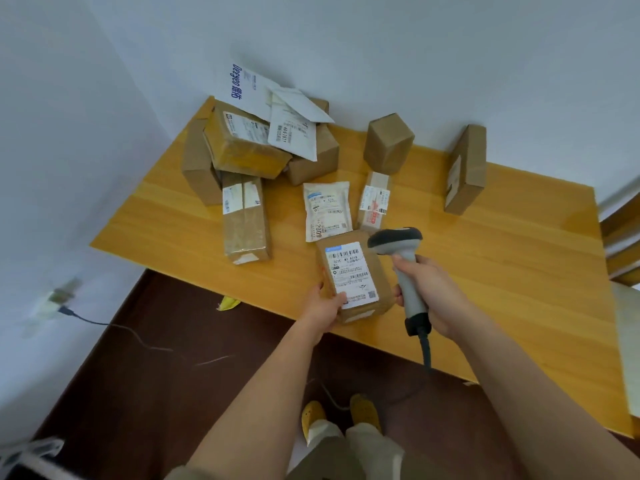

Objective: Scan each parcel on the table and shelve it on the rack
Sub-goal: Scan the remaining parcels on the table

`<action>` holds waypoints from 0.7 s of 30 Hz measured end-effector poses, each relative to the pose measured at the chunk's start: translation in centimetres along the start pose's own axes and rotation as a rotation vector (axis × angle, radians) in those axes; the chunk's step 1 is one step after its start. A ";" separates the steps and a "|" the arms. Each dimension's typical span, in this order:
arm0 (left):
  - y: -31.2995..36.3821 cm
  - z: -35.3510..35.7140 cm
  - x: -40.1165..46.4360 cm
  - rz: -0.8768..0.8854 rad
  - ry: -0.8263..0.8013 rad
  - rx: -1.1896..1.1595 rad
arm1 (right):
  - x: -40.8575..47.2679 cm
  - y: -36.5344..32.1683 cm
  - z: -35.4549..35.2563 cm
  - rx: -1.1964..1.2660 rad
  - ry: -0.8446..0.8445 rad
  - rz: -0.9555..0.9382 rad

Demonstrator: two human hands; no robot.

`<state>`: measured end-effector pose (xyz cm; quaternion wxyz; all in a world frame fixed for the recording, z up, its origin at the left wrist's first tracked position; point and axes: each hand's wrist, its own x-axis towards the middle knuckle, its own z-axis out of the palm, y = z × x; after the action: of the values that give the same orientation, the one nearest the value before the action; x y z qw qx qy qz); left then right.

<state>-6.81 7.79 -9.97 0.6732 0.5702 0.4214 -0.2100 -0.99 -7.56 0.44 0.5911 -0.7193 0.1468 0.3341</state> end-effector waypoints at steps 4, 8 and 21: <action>-0.1 3.2 0.7 0.027 -0.017 0.018 | -1.9 -1.6 -2.1 0.009 -0.053 -0.041; 0.3 5.0 0.8 0.054 0.016 0.023 | -4.0 -3.1 -3.9 -0.052 -0.117 -0.079; 1.0 5.7 2.4 0.024 0.100 0.149 | -6.4 -4.8 -6.4 -0.144 -0.142 -0.133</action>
<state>-2.87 3.14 -11.39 0.6093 0.6336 0.4308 -0.2041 -0.83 -13.53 8.68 0.5678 -0.7425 0.0324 0.3540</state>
